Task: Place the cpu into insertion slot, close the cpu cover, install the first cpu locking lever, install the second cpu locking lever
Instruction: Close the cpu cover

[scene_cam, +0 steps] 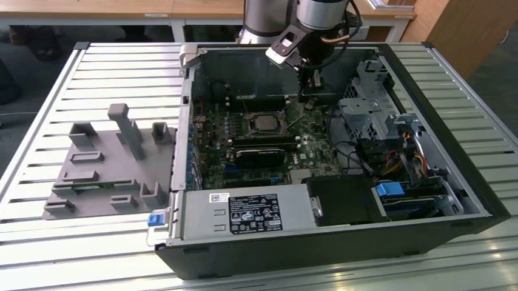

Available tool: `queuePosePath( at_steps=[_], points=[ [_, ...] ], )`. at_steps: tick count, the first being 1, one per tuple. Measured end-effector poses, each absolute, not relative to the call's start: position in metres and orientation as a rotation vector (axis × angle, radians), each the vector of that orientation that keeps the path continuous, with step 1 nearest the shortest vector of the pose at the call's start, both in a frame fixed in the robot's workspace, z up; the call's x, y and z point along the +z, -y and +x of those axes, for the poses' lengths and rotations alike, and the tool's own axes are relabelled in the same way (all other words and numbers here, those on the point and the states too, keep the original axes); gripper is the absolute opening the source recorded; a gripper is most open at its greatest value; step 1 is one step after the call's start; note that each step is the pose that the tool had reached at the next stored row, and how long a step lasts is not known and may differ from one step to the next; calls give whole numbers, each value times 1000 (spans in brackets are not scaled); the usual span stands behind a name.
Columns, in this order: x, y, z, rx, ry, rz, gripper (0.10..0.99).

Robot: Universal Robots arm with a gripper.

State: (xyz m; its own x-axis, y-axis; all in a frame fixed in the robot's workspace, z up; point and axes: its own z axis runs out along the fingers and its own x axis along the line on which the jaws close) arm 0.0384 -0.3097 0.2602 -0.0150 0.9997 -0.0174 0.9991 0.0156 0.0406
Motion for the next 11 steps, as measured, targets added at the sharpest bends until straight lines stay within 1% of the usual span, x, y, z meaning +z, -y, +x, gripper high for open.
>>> queuePosePath(
  at_steps=[11],
  points=[
    [259, 309, 48, 25, -2210, 2176, 106]
  ],
)
